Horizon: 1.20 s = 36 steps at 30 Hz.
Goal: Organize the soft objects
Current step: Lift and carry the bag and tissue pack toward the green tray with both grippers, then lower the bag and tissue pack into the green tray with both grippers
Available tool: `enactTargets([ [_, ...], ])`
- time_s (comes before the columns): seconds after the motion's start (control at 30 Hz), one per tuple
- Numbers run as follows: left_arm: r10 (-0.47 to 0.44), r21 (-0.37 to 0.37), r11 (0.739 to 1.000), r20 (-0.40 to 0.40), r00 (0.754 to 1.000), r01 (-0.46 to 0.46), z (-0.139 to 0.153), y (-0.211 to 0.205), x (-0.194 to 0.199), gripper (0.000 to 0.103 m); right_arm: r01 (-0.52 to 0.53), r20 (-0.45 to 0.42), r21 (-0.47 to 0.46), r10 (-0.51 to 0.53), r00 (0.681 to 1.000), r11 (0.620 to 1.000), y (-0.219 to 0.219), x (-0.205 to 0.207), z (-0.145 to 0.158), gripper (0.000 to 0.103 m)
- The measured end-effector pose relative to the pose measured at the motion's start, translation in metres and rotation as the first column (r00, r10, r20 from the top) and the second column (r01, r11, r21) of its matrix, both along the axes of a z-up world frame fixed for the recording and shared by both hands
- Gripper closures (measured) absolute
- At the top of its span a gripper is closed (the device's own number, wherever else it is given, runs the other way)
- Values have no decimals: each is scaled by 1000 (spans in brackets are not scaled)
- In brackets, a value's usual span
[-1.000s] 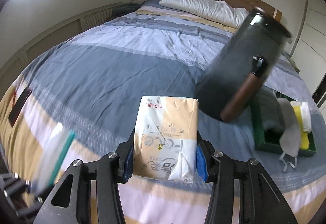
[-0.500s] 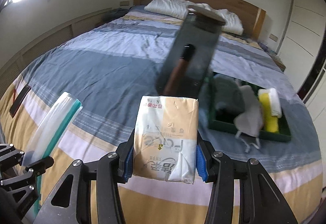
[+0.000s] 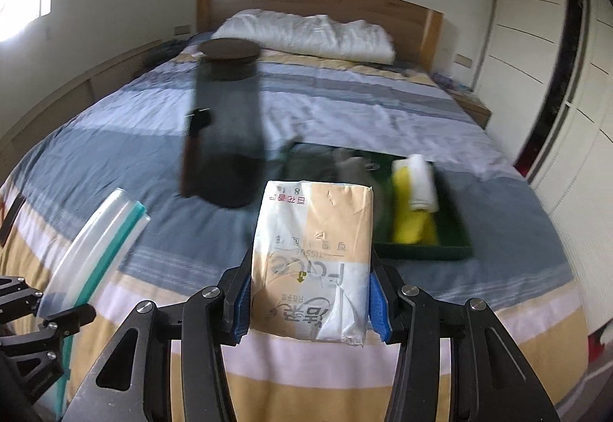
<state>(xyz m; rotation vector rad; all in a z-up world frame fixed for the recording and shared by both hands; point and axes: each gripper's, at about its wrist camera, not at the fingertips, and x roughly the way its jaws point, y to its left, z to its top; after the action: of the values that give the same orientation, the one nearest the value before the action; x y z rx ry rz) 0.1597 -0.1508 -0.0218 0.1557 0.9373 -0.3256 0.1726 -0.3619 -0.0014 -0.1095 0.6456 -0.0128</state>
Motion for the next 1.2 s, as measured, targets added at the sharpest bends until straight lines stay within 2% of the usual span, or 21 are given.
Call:
enactTargets([
  [0.3,-57,-96,994,19,998,58,29,-82,55,93,73,18,-22,-73,997,997,-70,11,16,55],
  [0.53,-52,-146,988,33,998,57,39,-138,120,93,91,41,24,-92,995,996,-103,49,20,55],
  [0.63,-32,-151,988,36,999,37,38,-151,147,93,77,39,24,-78,996,997,-112,70,13,55],
  [0.87,27,-140,990,1,1000,-27,14,-166,201,93,43,5,48,-43,999,998,-131,125,-13,55],
  [1.2,88,-117,989,-47,995,-93,-18,-175,238,93,18,-36,53,-16,999,998,-141,187,-39,55],
])
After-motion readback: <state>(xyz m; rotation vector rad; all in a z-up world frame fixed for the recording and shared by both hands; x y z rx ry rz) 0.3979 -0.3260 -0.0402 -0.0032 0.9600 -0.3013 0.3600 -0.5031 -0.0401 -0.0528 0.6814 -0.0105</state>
